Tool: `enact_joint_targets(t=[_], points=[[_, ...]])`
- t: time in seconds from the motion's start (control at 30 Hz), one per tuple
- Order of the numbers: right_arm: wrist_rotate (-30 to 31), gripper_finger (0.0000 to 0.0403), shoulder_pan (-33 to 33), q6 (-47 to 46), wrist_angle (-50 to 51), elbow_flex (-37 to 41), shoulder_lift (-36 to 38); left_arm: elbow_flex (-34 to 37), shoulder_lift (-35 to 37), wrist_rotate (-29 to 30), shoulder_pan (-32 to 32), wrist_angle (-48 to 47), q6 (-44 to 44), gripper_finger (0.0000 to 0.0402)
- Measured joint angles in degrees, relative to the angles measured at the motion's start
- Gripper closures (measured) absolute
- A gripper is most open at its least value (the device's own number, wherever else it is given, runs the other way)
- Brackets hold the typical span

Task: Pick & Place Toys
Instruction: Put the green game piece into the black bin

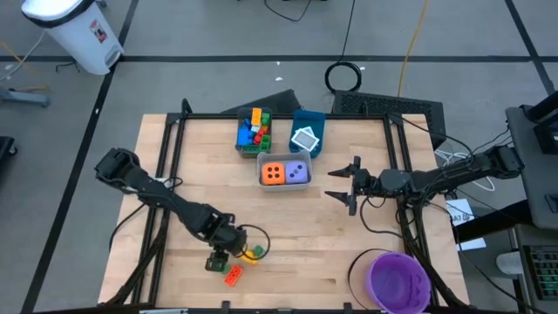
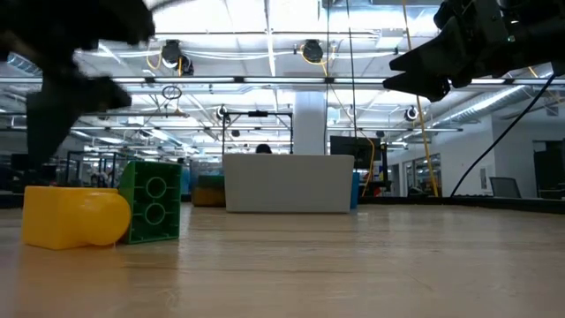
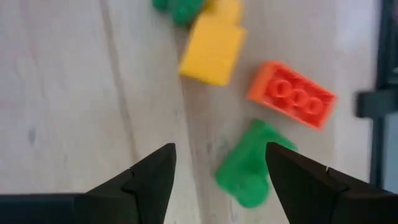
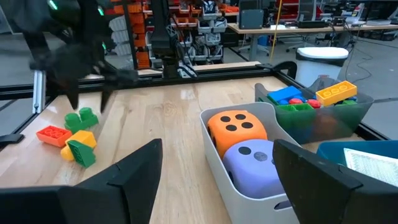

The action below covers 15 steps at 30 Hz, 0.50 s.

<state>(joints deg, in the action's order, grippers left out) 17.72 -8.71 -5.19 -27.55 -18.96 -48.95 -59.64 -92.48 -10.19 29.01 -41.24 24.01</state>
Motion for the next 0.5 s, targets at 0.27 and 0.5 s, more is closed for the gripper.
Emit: enact_joint_targets(t=[0.27, 0.5], points=[[0.0, 0.0124, 0.0, -0.1, 0.2, 0.0, 0.0, -1.1, -0.3, 4.1, 7.1, -0.7, -3.0, 0.0144], [0.0, 0.0124, 0.0, -0.1, 0.4, 0.0, 0.0, 2.7, -0.3, 7.7, 12.0, -0.4, 3.1, 0.0144]])
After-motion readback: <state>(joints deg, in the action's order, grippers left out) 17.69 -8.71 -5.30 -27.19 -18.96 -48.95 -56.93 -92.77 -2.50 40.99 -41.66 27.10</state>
